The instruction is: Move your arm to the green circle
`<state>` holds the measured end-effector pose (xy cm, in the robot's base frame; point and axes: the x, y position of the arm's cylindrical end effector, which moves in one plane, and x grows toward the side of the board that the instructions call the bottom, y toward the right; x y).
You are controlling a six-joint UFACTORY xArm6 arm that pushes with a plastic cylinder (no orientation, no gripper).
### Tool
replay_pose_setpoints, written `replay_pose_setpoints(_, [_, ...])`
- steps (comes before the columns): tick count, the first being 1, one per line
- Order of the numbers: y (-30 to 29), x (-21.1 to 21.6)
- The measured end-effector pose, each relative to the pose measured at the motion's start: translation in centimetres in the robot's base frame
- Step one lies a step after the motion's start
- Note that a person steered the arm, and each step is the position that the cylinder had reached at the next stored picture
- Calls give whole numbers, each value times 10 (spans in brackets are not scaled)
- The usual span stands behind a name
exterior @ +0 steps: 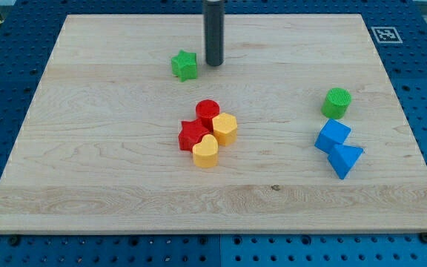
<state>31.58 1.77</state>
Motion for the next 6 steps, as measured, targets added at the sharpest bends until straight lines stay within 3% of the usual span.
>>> replay_pose_setpoints(1, [83,2])
replay_pose_setpoints(3, [246,74])
replay_pose_setpoints(4, [252,110])
replay_pose_setpoints(6, [221,112])
